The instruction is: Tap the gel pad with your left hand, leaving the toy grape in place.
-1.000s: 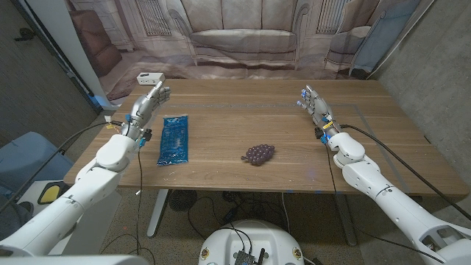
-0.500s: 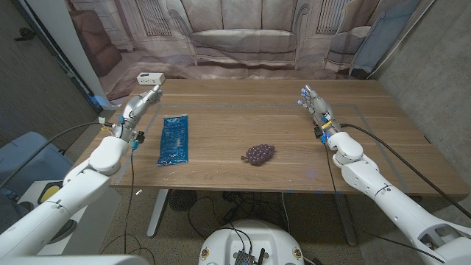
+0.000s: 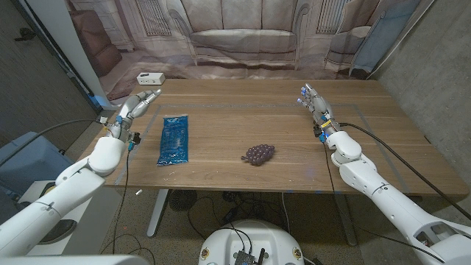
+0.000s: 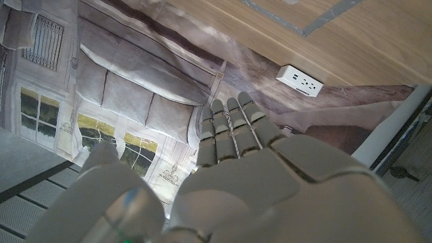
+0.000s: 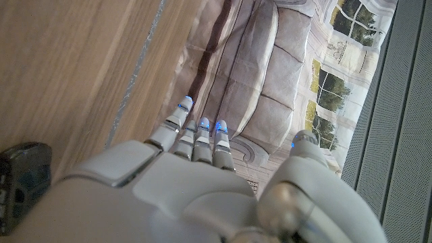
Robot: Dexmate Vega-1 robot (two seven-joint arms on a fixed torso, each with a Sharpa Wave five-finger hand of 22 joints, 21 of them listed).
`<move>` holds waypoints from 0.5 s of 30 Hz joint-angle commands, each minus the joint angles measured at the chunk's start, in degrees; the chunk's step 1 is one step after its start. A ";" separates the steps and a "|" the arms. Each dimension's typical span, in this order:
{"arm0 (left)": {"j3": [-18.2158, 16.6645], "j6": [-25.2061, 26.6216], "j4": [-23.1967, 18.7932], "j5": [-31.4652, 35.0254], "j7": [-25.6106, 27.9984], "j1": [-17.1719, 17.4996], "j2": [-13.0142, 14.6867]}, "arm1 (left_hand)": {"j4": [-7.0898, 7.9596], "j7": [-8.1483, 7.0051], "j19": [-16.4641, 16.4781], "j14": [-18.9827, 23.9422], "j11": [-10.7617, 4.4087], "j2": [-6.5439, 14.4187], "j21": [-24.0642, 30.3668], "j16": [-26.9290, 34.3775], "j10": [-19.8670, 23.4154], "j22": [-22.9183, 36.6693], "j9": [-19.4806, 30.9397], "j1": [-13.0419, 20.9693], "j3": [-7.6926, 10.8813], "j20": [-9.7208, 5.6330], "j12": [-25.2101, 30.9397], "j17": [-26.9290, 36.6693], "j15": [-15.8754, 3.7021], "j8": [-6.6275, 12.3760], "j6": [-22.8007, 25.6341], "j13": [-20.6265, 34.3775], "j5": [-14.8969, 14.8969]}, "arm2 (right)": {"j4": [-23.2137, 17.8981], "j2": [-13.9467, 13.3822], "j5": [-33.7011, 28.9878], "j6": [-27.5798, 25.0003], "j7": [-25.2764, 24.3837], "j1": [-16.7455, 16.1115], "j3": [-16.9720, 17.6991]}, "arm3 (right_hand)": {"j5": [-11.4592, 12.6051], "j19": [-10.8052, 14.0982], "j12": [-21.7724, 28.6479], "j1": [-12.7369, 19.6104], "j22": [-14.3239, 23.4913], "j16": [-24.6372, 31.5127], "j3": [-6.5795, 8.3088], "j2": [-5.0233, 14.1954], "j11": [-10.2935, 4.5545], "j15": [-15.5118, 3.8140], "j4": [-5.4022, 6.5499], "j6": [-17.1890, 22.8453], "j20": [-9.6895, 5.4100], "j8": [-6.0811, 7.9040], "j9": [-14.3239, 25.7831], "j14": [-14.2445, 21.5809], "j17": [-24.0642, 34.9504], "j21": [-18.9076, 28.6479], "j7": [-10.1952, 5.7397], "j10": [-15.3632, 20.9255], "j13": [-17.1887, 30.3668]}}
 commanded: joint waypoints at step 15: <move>-1.28 16.47 -11.38 11.20 2.71 5.15 6.51 | -0.72 -0.10 1.01 0.24 -0.11 0.27 -0.27 -0.50 0.30 0.18 0.20 1.34 0.14 0.05 -0.51 0.13 0.12 -0.48 0.50 0.14 0.18 | 0.72 0.08 0.11 1.23 1.58 1.41 0.02 | -0.20 1.99 0.82 -0.44 0.17 0.79 -0.52 0.07 1.50 1.71 -0.30 3.44 1.47 1.11 0.07 2.72 0.19 0.51 2.00 3.25 0.00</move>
